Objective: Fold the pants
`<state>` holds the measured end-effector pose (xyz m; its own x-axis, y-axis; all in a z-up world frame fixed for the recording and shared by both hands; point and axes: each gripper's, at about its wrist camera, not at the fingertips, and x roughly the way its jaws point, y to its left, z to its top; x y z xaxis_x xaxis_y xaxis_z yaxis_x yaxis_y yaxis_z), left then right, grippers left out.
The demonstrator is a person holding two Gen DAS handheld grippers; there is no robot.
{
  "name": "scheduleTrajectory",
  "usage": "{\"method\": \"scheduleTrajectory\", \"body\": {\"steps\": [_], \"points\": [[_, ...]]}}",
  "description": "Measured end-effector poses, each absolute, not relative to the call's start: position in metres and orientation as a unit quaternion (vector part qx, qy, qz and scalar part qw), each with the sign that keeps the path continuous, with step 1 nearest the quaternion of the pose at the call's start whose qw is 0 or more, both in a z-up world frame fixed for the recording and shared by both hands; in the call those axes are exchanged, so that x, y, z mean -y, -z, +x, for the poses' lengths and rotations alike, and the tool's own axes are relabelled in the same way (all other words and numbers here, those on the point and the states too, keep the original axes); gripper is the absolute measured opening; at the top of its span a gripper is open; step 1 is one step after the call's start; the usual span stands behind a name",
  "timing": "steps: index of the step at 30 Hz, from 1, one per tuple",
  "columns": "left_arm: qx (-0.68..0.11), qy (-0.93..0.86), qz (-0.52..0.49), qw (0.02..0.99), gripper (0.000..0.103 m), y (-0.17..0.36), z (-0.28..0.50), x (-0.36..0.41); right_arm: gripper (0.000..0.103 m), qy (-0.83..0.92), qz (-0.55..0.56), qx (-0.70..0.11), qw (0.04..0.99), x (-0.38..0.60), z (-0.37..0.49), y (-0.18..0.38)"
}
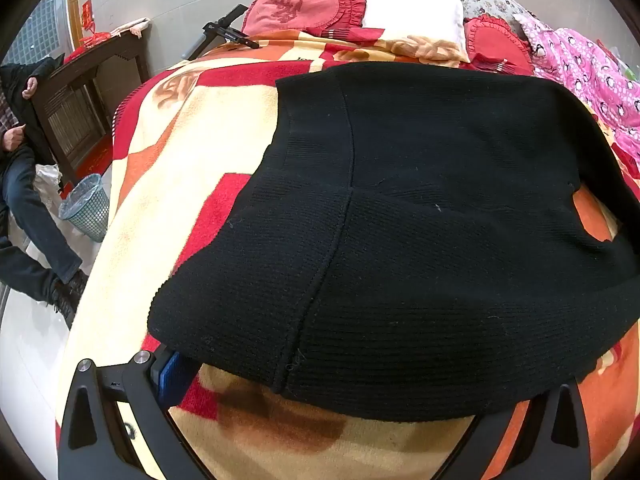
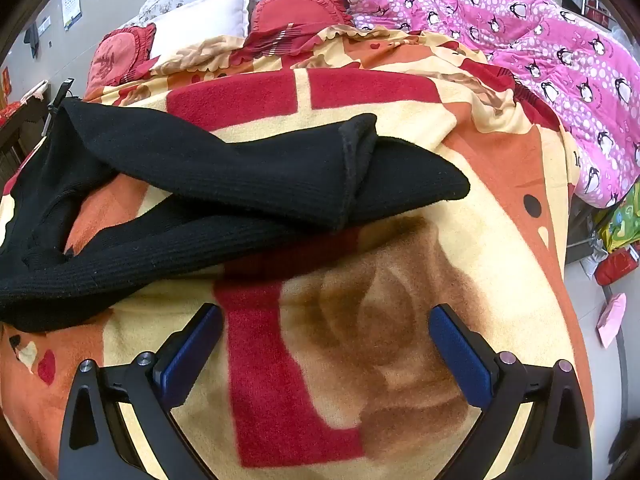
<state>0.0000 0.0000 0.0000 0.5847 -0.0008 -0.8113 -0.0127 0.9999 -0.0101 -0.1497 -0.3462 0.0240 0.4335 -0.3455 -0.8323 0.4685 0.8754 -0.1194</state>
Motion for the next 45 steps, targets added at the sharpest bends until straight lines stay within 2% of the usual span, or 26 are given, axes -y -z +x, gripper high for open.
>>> {"method": "scheduleTrajectory", "body": {"steps": [13,16,18,26,29,32,36,38,43,45], "points": [[-0.464,0.003,-0.006,0.886,0.102,0.0,0.0,-0.001,0.102,0.242,0.062,-0.474,0.844,0.346,-0.15,-0.024],[-0.481,0.027,-0.005,0.876,0.099,-0.004,-0.008,-0.001,0.102,0.242,0.062,-0.474,0.844,0.346,-0.15,-0.024],[-0.479,0.029,-0.023,0.877,0.087,-0.01,-0.019,-0.006,0.102,0.242,0.063,-0.474,0.844,0.346,-0.15,-0.024],[-0.441,0.064,-0.165,0.88,0.087,-0.044,-0.034,-0.048,0.102,0.241,0.065,-0.476,0.843,0.346,-0.15,-0.024],[-0.441,0.067,-0.193,0.874,0.087,-0.042,-0.033,-0.055,0.103,0.22,0.107,-0.496,0.833,0.339,-0.159,-0.032],[-0.434,0.059,-0.211,0.874,0.087,-0.043,-0.033,-0.061,0.103,0.152,0.175,-0.461,0.857,0.327,-0.179,-0.052],[-0.39,0.06,-0.254,0.883,0.088,-0.054,-0.061,-0.065,0.103,0.126,0.203,-0.432,0.87,0.323,-0.172,-0.069],[-0.384,0.048,-0.245,0.889,0.089,-0.058,-0.068,-0.064,0.103,0.136,0.209,-0.438,0.863,0.332,-0.161,-0.062],[-0.424,0.041,-0.227,0.876,0.089,-0.035,-0.066,-0.058,0.097,0.13,0.264,-0.432,0.853,0.351,-0.138,-0.042],[-0.433,0.047,-0.245,0.866,0.088,-0.03,-0.063,-0.057,0.087,0.128,0.276,-0.428,0.851,0.356,-0.131,-0.033]]}}
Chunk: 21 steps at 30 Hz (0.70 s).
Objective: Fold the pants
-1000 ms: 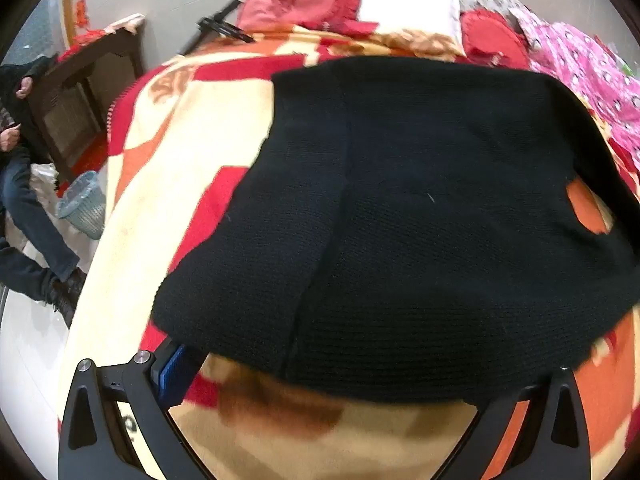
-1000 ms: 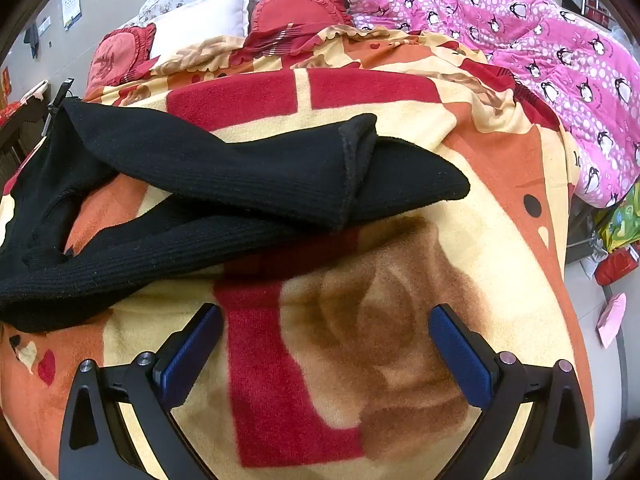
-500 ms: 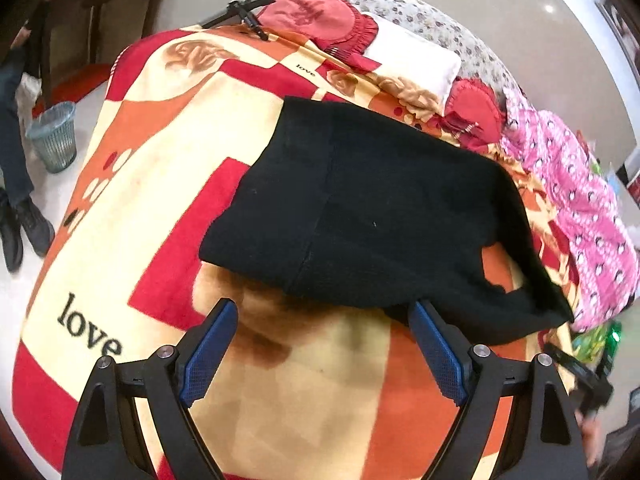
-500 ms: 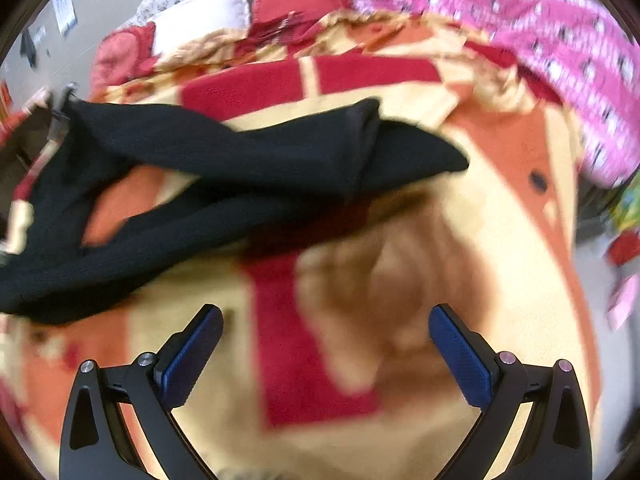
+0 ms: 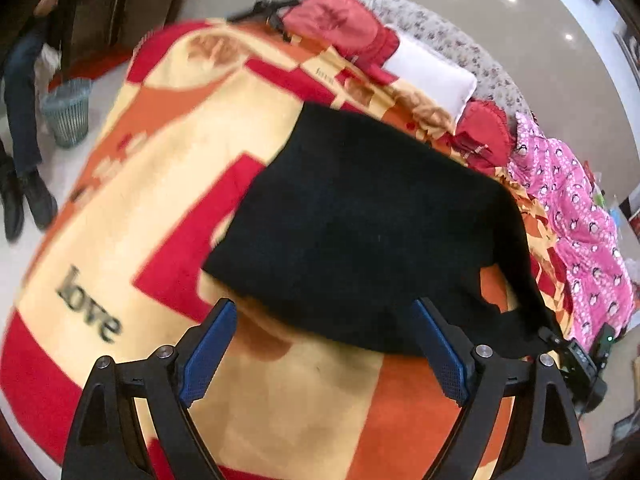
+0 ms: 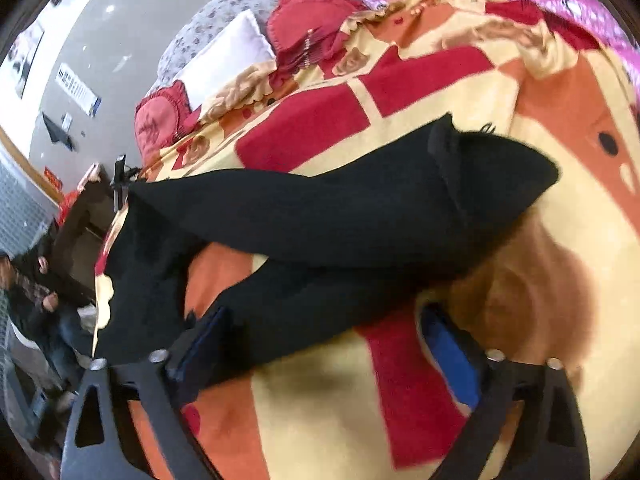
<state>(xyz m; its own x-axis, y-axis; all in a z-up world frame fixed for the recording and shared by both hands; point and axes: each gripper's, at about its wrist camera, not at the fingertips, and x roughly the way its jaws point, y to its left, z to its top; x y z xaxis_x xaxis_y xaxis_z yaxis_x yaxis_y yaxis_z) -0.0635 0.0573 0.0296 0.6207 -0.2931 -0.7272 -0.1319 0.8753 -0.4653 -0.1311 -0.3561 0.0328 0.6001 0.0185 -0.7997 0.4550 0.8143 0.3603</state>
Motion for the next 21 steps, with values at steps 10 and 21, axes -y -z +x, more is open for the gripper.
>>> {"method": "scheduleTrajectory", "body": {"steps": [10,21], "points": [[-0.438,0.053,-0.267,0.857,0.061,-0.01,-0.015,-0.046,0.012,0.118,0.265,-0.407,0.866,0.364,-0.129,-0.027],[-0.423,0.111,-0.202,0.876,0.013,-0.044,-0.05,-0.057,0.011,0.09,0.231,-0.395,0.885,0.324,-0.202,-0.068]]}}
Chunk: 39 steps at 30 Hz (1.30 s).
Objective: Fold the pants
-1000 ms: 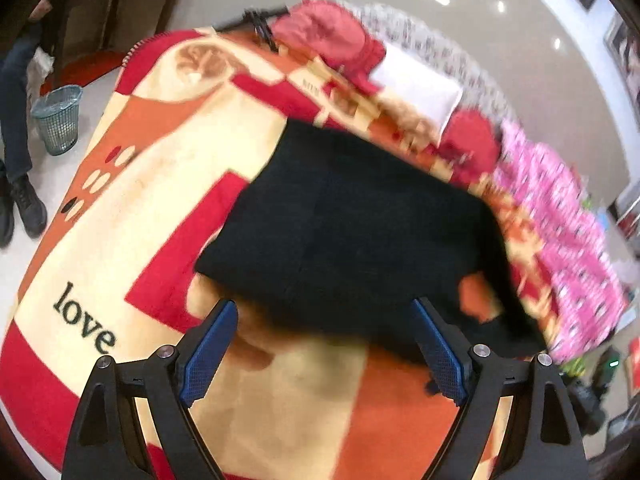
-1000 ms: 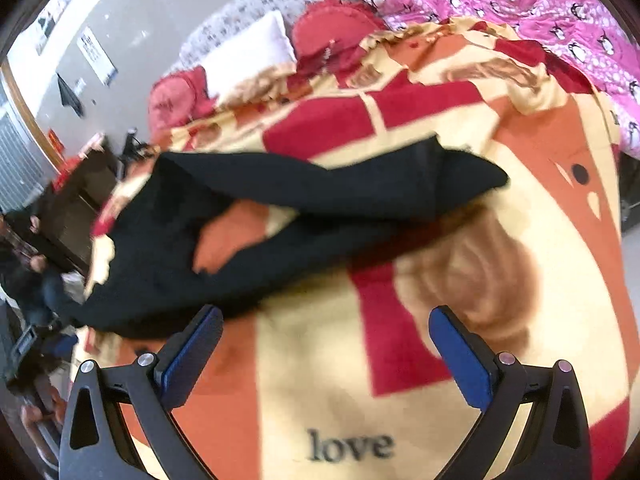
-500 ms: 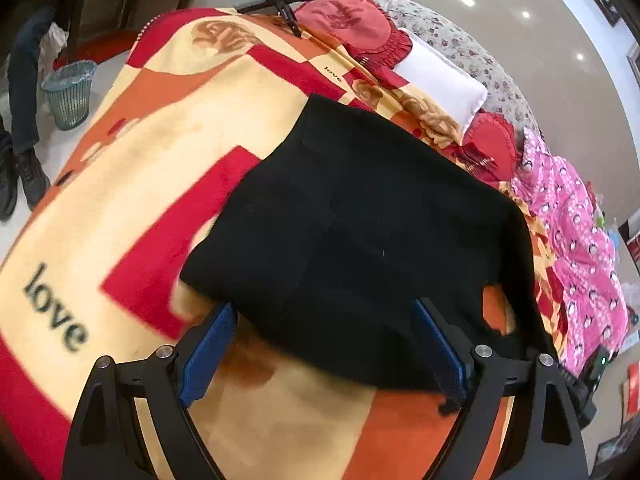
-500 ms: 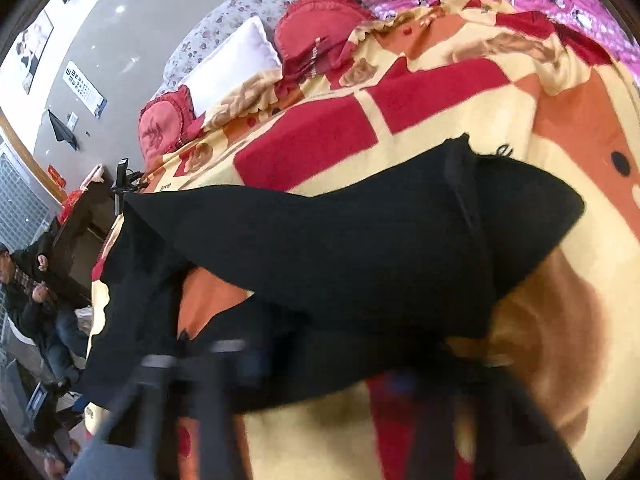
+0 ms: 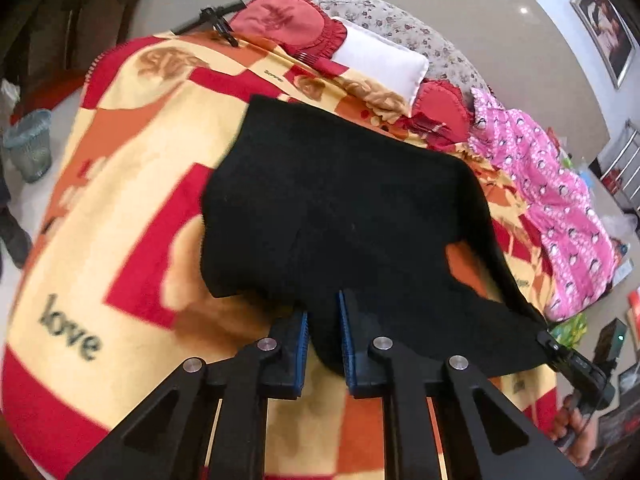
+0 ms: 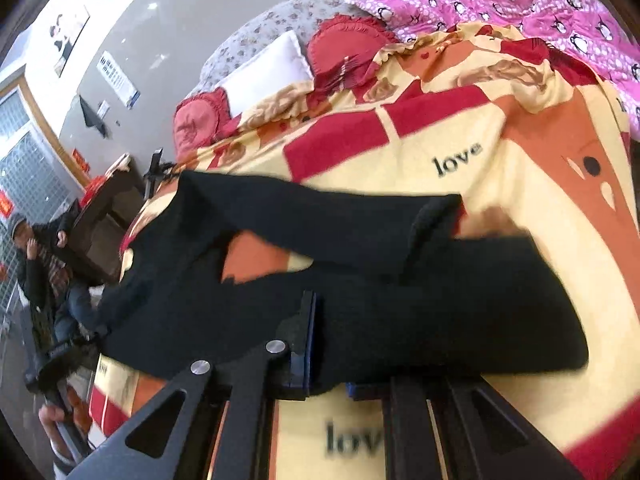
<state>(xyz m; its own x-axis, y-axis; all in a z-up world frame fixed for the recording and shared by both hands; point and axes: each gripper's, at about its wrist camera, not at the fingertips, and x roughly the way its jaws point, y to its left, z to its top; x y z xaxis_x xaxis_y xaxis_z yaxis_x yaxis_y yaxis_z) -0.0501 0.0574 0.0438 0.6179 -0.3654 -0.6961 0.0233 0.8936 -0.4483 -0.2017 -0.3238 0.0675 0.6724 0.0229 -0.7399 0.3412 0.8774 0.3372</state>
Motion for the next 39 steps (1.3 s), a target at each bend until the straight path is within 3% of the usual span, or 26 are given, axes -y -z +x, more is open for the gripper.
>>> {"method": "scheduleTrajectory", "body": {"steps": [4,7,9,11,13,15,18,26,28,29,30,32,33,39], "points": [[-0.441,0.097,-0.212,0.866,0.013,-0.03,-0.065,-0.061,0.015,0.088,0.218,-0.436,0.869,0.315,-0.22,-0.049],[-0.44,0.092,-0.208,0.869,0.013,-0.03,-0.069,-0.058,0.033,0.113,0.237,-0.448,0.855,0.328,-0.232,-0.04],[-0.433,0.091,-0.201,0.874,0.014,-0.038,-0.073,-0.054,0.054,0.13,0.248,-0.435,0.856,0.339,-0.244,-0.048],[-0.426,0.091,-0.208,0.876,0.018,-0.043,-0.079,-0.056,0.067,0.152,0.252,-0.418,0.86,0.353,-0.253,-0.057],[-0.415,0.087,-0.225,0.877,0.036,-0.045,-0.089,-0.066,0.069,0.171,0.251,-0.408,0.861,0.365,-0.259,-0.061],[-0.398,0.077,-0.252,0.879,0.063,-0.044,-0.099,-0.077,0.069,0.182,0.263,-0.406,0.856,0.377,-0.262,-0.057],[-0.389,0.069,-0.271,0.878,0.07,-0.036,-0.109,-0.093,0.069,0.183,0.28,-0.4,0.853,0.389,-0.261,-0.047],[-0.428,0.067,-0.285,0.855,0.069,-0.008,-0.089,-0.071,0.073,0.177,0.271,-0.394,0.86,0.388,-0.236,-0.043],[-0.412,0.062,-0.293,0.86,0.067,-0.01,-0.087,-0.07,0.07,0.175,0.267,-0.395,0.862,0.387,-0.232,-0.043],[-0.417,0.072,-0.299,0.855,0.05,-0.009,-0.083,-0.069,0.061,0.174,0.26,-0.396,0.863,0.387,-0.229,-0.043],[-0.425,0.078,-0.3,0.85,0.018,-0.007,-0.079,-0.069,0.044,0.175,0.25,-0.399,0.864,0.386,-0.227,-0.043],[-0.437,0.086,-0.289,0.847,0.015,-0.006,-0.073,-0.064,0.02,0.184,0.228,-0.403,0.867,0.384,-0.225,-0.046],[-0.433,0.085,-0.28,0.852,0.015,-0.011,-0.072,-0.065,0.015,0.182,0.228,-0.403,0.868,0.385,-0.225,-0.048],[-0.418,0.113,-0.251,0.866,0.014,-0.04,-0.091,-0.07,0.009,0.168,0.227,-0.394,0.875,0.384,-0.231,-0.059]]}}
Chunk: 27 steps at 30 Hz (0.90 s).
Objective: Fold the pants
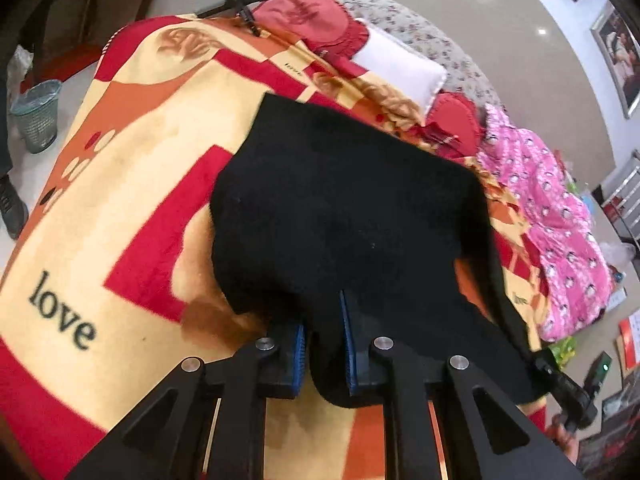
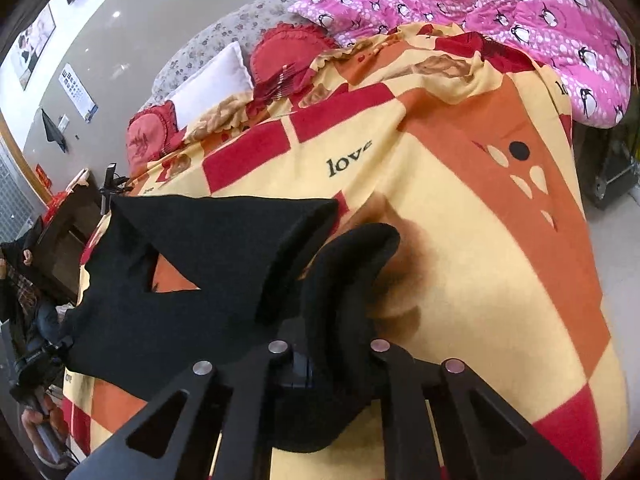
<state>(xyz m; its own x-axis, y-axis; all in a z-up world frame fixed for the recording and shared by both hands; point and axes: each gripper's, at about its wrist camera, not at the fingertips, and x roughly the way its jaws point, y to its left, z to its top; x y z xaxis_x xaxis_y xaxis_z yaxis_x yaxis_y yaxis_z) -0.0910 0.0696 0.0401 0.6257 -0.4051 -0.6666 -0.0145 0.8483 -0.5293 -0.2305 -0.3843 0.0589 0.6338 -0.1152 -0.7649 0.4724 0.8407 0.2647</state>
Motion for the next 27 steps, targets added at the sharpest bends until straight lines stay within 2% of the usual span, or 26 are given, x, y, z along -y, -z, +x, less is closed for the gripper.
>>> {"method": "scheduleTrajectory", "body": {"steps": [6,10,11,14,16,21,24,27], "points": [[-0.431,0.107,-0.233,0.865,0.014,-0.042,-0.106,-0.085,0.009,0.159,0.214,-0.388,0.882,0.379,-0.231,-0.071],[-0.452,0.092,-0.237,0.855,0.017,-0.03,-0.11,-0.083,0.012,0.184,0.203,-0.417,0.867,0.383,-0.225,-0.056],[-0.451,0.088,-0.237,0.856,0.019,-0.031,-0.111,-0.083,0.014,0.192,0.199,-0.426,0.861,0.385,-0.224,-0.051],[-0.448,0.069,-0.222,0.863,0.035,-0.042,-0.118,-0.084,0.014,0.203,0.192,-0.439,0.854,0.388,-0.226,-0.047],[-0.438,0.058,-0.204,0.874,0.038,-0.056,-0.127,-0.085,0.019,0.209,0.187,-0.435,0.856,0.387,-0.229,-0.055],[-0.405,0.045,-0.166,0.898,0.046,-0.092,-0.148,-0.086,0.047,0.189,0.168,-0.413,0.875,0.371,-0.229,-0.085],[-0.388,0.055,-0.164,0.905,0.055,-0.106,-0.154,-0.082,0.048,0.165,0.15,-0.404,0.887,0.353,-0.222,-0.1],[-0.387,0.067,-0.16,0.906,0.057,-0.104,-0.154,-0.072,0.048,0.108,0.156,-0.4,0.897,0.333,-0.208,-0.105]]}}
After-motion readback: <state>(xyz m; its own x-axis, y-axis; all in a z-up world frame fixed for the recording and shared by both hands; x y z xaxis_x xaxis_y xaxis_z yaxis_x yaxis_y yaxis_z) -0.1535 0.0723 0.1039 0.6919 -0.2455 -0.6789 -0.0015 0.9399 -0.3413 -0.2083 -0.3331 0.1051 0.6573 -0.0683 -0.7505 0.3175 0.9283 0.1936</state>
